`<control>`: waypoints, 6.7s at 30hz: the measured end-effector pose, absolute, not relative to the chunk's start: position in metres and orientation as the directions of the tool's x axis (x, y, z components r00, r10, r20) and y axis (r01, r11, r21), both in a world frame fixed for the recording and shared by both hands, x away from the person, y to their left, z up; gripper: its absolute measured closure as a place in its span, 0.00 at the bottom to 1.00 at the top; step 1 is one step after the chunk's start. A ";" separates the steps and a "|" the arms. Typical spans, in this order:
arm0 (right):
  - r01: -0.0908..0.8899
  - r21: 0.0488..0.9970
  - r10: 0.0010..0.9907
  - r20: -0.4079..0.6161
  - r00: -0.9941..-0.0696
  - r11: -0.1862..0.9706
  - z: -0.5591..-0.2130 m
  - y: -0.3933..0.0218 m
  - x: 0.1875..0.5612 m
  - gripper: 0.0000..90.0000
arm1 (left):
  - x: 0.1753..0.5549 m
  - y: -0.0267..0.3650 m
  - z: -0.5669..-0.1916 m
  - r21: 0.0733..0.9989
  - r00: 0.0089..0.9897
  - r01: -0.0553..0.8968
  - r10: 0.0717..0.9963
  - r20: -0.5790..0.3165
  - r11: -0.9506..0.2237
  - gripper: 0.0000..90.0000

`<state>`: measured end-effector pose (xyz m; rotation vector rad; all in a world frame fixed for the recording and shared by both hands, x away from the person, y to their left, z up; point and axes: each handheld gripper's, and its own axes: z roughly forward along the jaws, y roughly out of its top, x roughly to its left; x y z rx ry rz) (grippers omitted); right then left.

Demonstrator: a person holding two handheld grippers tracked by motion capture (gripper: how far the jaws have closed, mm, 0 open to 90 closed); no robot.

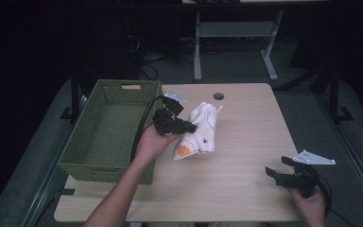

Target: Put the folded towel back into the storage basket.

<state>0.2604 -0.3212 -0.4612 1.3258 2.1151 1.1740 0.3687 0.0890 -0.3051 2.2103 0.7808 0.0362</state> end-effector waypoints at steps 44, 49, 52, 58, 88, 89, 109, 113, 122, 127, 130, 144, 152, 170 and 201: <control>0.551 0.808 0.875 0.097 -0.475 0.209 -0.460 -0.321 0.260 0.18 | 0.369 0.159 -0.276 0.699 0.779 0.547 0.586 -0.223 -0.460 0.92; 0.555 0.803 0.873 0.094 -0.479 0.218 -0.461 -0.319 0.261 0.18 | 0.368 0.167 -0.275 0.699 0.772 0.553 0.594 -0.225 -0.454 0.92; 0.557 0.801 0.873 0.094 -0.479 0.219 -0.461 -0.319 0.261 0.18 | 0.369 0.173 -0.274 0.698 0.768 0.557 0.599 -0.227 -0.451 0.92; 0.558 0.801 0.873 0.094 -0.479 0.219 -0.462 -0.319 0.261 0.18 | 0.368 0.183 -0.274 0.698 0.763 0.562 0.605 -0.229 -0.444 0.92; 0.567 0.794 0.877 0.093 -0.471 0.220 -0.462 -0.318 0.262 0.17 | 0.367 0.238 -0.268 0.704 0.721 0.586 0.654 -0.227 -0.402 0.92; 0.567 0.794 0.877 0.093 -0.471 0.220 -0.462 -0.318 0.262 0.17 | 0.367 0.239 -0.268 0.703 0.721 0.586 0.655 -0.226 -0.403 0.92; 0.571 0.790 0.881 0.086 -0.465 0.224 -0.463 -0.318 0.262 0.17 | 0.365 0.273 -0.269 0.701 0.696 0.602 0.681 -0.227 -0.382 0.92; 0.570 0.790 0.881 0.083 -0.467 0.227 -0.463 -0.318 0.263 0.17 | 0.365 0.280 -0.270 0.699 0.690 0.607 0.688 -0.225 -0.379 0.92; 0.575 0.786 0.883 0.086 -0.462 0.225 -0.463 -0.318 0.263 0.17 | 0.365 0.298 -0.277 0.690 0.669 0.623 0.709 -0.225 -0.369 0.92; 0.575 0.786 0.883 0.085 -0.462 0.225 -0.463 -0.318 0.262 0.17 | 0.367 0.305 -0.284 0.681 0.660 0.631 0.718 -0.220 -0.371 0.92; 0.575 0.786 0.882 0.085 -0.463 0.226 -0.463 -0.318 0.262 0.17 | 0.368 0.308 -0.289 0.671 0.658 0.636 0.721 -0.215 -0.380 0.92; 0.576 0.786 0.882 0.085 -0.463 0.227 -0.463 -0.318 0.262 0.17 | 0.381 0.306 -0.309 0.629 0.682 0.633 0.709 -0.179 -0.450 0.92; 0.580 0.780 0.883 0.078 -0.462 0.235 -0.464 -0.318 0.263 0.17 | 0.398 0.309 -0.326 0.603 0.706 0.624 0.689 -0.162 -0.497 0.92; 0.587 0.770 0.879 0.071 -0.471 0.252 -0.464 -0.309 0.263 0.17 | 0.392 0.323 -0.340 0.602 0.646 0.649 0.755 -0.112 -0.466 0.61; 0.586 0.767 0.875 0.068 -0.480 0.262 -0.463 -0.306 0.263 0.16 | 0.369 0.291 -0.326 0.662 0.683 0.606 0.716 -0.147 -0.442 0.40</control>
